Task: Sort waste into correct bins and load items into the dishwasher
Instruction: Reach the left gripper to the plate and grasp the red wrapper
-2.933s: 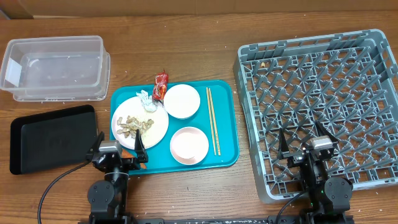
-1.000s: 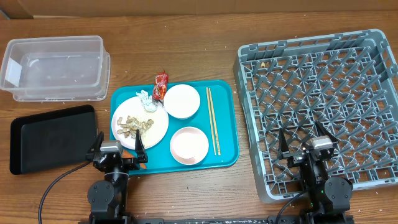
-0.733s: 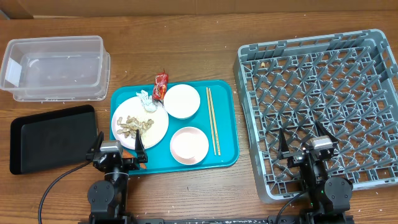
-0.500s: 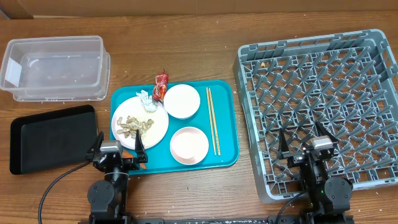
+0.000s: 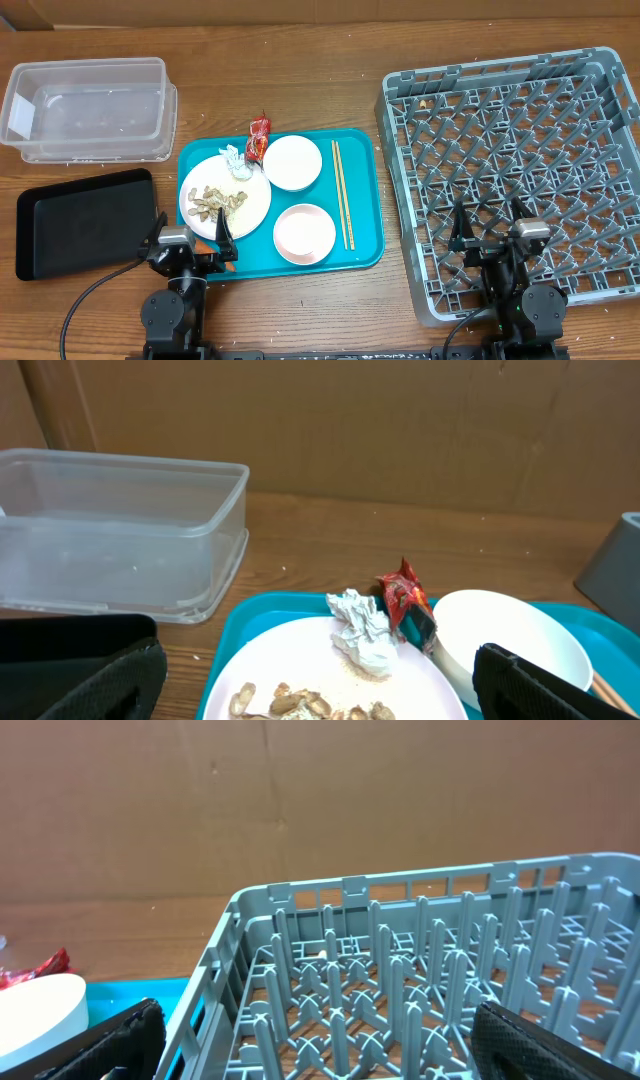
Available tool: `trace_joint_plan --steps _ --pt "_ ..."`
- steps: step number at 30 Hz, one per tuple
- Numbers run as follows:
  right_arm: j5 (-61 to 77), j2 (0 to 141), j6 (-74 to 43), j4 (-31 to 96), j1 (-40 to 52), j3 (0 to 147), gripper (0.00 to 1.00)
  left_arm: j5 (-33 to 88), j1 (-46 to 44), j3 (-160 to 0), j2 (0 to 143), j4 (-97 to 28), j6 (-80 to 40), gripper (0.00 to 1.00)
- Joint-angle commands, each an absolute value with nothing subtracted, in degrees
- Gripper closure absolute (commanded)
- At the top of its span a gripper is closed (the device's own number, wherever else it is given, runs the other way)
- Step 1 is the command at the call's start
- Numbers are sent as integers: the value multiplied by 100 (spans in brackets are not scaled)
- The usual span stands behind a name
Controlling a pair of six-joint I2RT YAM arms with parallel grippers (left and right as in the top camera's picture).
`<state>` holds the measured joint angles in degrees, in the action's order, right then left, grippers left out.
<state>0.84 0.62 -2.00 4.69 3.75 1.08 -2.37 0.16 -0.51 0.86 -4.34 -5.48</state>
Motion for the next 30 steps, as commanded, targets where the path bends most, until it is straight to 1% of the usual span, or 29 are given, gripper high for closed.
trace_joint_plan --steps 1,7,10,13,17,21,25,30 --pt "-150 95 -478 440 355 412 0 -298 73 -279 36 -486 -803 0" --pt "-152 526 -480 445 355 843 0 -364 73 -707 73 -1090 -838 0" --pt "-148 978 -480 493 355 1166 0 -362 73 -950 259 -1367 -843 0" --pt "-143 1551 -576 543 355 1562 0 -366 73 -1192 600 -1369 -845 0" --pt "-137 2432 -1017 755 355 2252 0 -357 73 -1621 1347 -1391 -886 0" --pt "47 3352 -1055 1107 355 3033 0 -355 73 -2283 2340 -1472 -926 0" --pt "281 4322 -1055 1627 355 3859 0 -316 73 -3264 3435 -2016 -923 0" --pt "526 5367 -1052 2611 355 4786 0 -25 73 -4401 4619 -2814 -921 0"
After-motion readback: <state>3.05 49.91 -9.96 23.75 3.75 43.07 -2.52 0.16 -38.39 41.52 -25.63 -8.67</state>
